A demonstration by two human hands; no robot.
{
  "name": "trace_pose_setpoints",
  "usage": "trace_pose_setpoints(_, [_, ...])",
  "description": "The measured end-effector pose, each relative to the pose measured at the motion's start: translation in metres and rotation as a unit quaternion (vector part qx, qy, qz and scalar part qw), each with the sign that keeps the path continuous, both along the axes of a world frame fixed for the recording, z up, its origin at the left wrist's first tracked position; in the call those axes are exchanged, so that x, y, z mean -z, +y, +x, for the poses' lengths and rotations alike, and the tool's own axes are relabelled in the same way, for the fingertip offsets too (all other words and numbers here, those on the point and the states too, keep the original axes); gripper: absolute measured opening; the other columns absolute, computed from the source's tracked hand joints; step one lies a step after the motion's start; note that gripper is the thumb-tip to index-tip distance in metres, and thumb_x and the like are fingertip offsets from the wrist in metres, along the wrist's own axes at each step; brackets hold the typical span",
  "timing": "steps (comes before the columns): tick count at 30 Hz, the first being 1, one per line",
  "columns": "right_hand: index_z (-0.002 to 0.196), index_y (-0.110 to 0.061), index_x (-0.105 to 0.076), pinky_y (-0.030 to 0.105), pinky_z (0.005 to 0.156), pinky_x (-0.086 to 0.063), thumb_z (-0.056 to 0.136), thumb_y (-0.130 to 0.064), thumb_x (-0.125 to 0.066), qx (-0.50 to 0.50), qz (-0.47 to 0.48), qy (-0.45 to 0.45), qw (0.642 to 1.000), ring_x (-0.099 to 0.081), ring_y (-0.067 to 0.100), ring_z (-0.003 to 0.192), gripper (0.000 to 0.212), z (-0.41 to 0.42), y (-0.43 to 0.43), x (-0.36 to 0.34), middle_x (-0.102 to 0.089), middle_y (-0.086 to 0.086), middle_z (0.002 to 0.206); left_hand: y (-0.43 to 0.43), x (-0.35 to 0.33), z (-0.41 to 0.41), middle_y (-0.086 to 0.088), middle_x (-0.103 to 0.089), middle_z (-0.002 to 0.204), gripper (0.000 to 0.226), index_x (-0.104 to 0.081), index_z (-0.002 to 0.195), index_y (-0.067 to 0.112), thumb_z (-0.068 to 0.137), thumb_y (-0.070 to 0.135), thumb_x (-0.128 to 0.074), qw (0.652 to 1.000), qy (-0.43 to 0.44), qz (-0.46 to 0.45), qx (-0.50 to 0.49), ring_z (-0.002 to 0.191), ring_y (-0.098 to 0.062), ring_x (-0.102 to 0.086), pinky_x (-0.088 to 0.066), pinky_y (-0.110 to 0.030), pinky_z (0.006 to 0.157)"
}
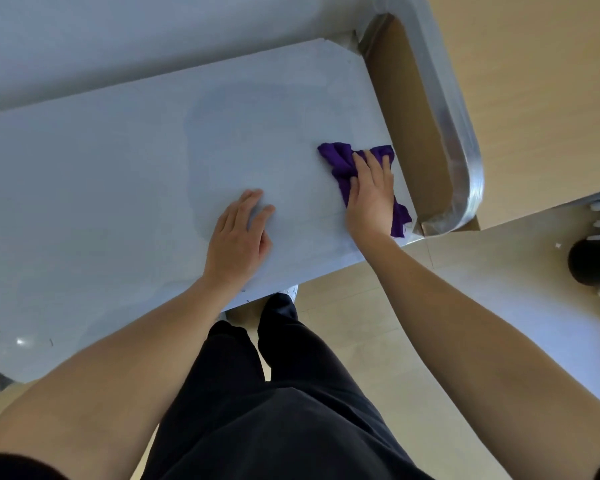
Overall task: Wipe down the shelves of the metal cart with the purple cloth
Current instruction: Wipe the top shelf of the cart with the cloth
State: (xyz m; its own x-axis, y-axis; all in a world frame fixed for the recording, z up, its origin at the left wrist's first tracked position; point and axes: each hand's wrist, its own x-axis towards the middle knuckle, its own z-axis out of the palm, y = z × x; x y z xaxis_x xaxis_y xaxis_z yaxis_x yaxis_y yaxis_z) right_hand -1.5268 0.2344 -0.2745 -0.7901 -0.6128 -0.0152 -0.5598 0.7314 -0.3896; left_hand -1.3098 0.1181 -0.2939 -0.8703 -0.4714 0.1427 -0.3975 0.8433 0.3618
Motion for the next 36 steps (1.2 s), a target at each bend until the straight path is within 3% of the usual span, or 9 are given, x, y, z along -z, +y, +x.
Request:
trace_pose_setpoints(5, [0.141, -0.009, -0.043, 0.043, 0.119, -0.022, 0.101, -0.013, -0.036, 0.039, -0.012, -0.005, 0.999, -0.023, 0.036, 0.144, 0.041, 0.023, 0.000, -0.002, -0.040, 0.010, 0.149, -0.009, -0.009, 0.021, -0.018, -0.051, 0.139, 0.031, -0.061, 0.120, 0.005, 0.091, 0.007, -0.050, 0.999, -0.012, 0.029, 0.004, 0.130, -0.033, -0.049, -0.044, -0.042, 0.103])
trace_pose_setpoints(17, [0.147, -0.016, -0.034, 0.040, 0.120, -0.015, 0.100, -0.010, -0.035, 0.154, 0.003, -0.027, 0.988, -0.012, 0.030, 0.148, 0.048, 0.106, -0.045, -0.003, -0.030, 0.002, 0.156, -0.038, -0.022, 0.165, -0.015, -0.048, 0.141, 0.034, -0.059, 0.126, 0.008, 0.095, 0.013, -0.047, 0.997, -0.064, 0.016, -0.036, 0.130, -0.031, -0.047, -0.040, -0.042, 0.105])
trace_pose_setpoints(25, [0.148, -0.018, -0.033, 0.040, 0.119, -0.015, 0.101, -0.015, -0.034, 0.094, 0.013, -0.039, 0.995, -0.011, 0.030, 0.148, 0.047, 0.172, -0.104, -0.004, -0.028, 0.001, 0.157, -0.046, -0.027, 0.206, -0.012, -0.050, 0.140, 0.032, -0.060, 0.124, 0.008, 0.092, 0.011, -0.054, 0.996, -0.067, 0.040, -0.048, 0.129, -0.030, -0.049, -0.044, -0.042, 0.102])
trace_pose_setpoints(36, [0.148, -0.019, -0.031, 0.042, 0.120, -0.017, 0.103, -0.017, -0.034, -0.114, 0.053, -0.052, 0.991, -0.007, 0.031, 0.148, 0.046, 0.286, -0.167, -0.008, -0.025, 0.001, 0.158, -0.055, -0.031, 0.265, -0.011, -0.053, 0.136, 0.031, -0.061, 0.120, 0.009, 0.090, 0.010, -0.056, 0.991, -0.078, 0.035, -0.103, 0.126, -0.027, -0.051, -0.045, -0.040, 0.100])
